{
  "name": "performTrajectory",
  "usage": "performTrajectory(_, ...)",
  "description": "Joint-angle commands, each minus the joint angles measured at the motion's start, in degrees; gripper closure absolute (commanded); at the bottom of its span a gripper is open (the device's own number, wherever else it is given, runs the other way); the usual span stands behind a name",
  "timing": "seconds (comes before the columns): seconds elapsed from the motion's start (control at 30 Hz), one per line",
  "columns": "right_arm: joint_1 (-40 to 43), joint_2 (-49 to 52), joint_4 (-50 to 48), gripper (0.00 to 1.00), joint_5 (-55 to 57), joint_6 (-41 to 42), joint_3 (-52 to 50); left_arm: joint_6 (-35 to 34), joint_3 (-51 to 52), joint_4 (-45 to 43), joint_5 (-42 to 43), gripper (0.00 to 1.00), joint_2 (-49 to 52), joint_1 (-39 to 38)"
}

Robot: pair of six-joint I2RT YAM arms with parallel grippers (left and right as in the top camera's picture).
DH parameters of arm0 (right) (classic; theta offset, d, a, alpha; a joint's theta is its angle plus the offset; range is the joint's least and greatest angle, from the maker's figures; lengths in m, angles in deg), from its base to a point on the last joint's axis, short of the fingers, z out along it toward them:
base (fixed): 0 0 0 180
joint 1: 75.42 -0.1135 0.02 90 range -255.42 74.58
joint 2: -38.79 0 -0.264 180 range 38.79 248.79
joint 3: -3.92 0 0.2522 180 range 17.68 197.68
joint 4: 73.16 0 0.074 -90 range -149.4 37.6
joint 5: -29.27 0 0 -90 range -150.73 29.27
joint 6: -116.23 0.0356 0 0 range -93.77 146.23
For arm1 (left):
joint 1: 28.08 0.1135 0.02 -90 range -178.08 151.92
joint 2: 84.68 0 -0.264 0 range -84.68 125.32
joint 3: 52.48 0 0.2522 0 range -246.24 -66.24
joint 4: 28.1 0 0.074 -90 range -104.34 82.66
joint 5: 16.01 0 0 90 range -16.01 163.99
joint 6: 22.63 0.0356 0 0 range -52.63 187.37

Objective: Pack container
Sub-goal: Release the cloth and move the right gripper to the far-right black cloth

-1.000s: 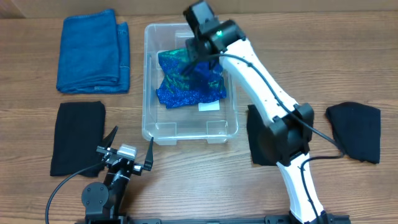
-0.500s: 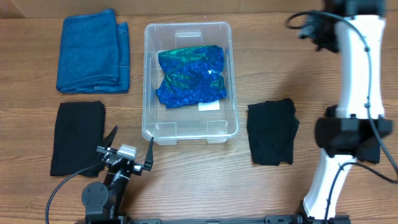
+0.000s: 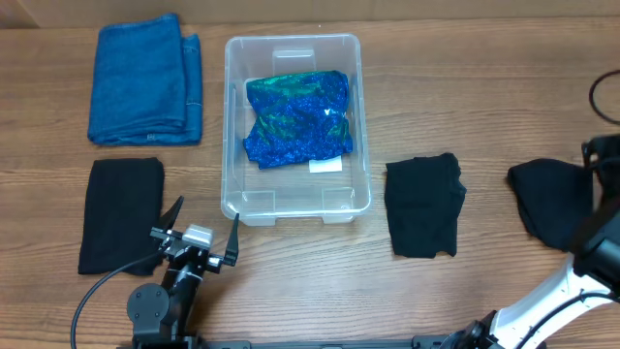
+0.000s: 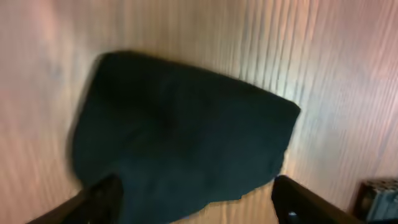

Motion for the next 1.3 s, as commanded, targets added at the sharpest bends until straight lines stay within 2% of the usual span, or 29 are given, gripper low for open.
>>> performTrajectory(0.0,0.3,-1.1,-6.4,0.22,-3.4,5.4,-9.3,1.1,0.2,0.0,0.0,0.0,-0.4,0.3)
performTrajectory(0.03,0.3,-1.1,-9.1,0.29,-4.5,5.4,-12.4,1.1,0.2,0.0,0.0,0.0,-0.4,0.3)
performTrajectory(0.07,0.3,-1.1,-12.3,0.44,-5.0,5.5,-15.3,1.1,0.2,0.0,0.0,0.0,-0.4,0.3)
performTrajectory(0.17,0.3,-1.1,-17.3,0.72,-5.4,5.4,-19.9,1.1,0.2,0.0,0.0,0.0,-0.4,0.3)
performTrajectory(0.33,0.3,-1.0,-32.1,0.74,-17.0,5.0,-28.7,1.1,0.2,0.0,0.0,0.0,-0.4,0.3)
performTrajectory(0.4,-0.1,-1.0,-38.1,0.74,-21.1,5.0,-29.5,1.1,0.2,0.0,0.0,0.0,-0.4,0.3)
performTrajectory(0.53,-2.4,-1.0,-56.1,0.74,-30.9,7.3,-29.5,1.1,0.2,0.0,0.0,0.0,-0.4,0.3)
performTrajectory(0.63,-3.1,-1.0,-68.3,0.7,-34.6,8.4,-29.3,1.1,0.2,0.0,0.0,0.0,-0.4,0.3)
performTrajectory(0.67,-3.1,-1.0,-69.9,0.7,-36.5,7.5,-28.7,1.1,0.2,0.0,0.0,0.0,-0.4,0.3)
performTrajectory(0.7,-2.5,-1.0,-70.6,0.67,-39.5,3.1,-26.4,1.1,0.2,0.0,0.0,0.0,-0.4,0.3)
performTrajectory(0.8,-1.0,-2.3,-60.9,0.24,-41.9,-15.4,-16.4,1.1,0.2,0.0,0.0,0.0,-0.4,0.3)
performTrajectory(0.83,-0.8,-2.4,-58.3,0.17,-41.9,-20.3,-14.1,1.1,0.2,0.0,0.0,0.0,-0.4,0.3)
performTrajectory(0.87,-0.2,-2.5,-50.1,0.08,-39.9,-33.3,-8.2,1.1,0.2,0.0,0.0,0.0,-0.4,0.3)
performTrajectory(0.9,-0.2,-2.5,-46.1,0.08,-34.1,-38.7,-6.2,1.1,0.2,0.0,0.0,0.0,-0.4,0.3)
performTrajectory(0.97,-0.2,-2.3,-42.9,0.08,-23.1,-43.3,-5.8,1.1,0.2,0.0,0.0,0.0,-0.4,0.3)
performTrajectory(1.0,-0.2,-1.7,-41.8,0.08,-21.6,-47.3,-6.1,1.1,0.2,0.0,0.0,0.0,-0.4,0.3)
performTrajectory(1.27,-0.4,4.9,-37.9,0.09,-27.4,-62.3,-7.2,1.1,0.2,0.0,0.0,0.0,-0.4,0.3)
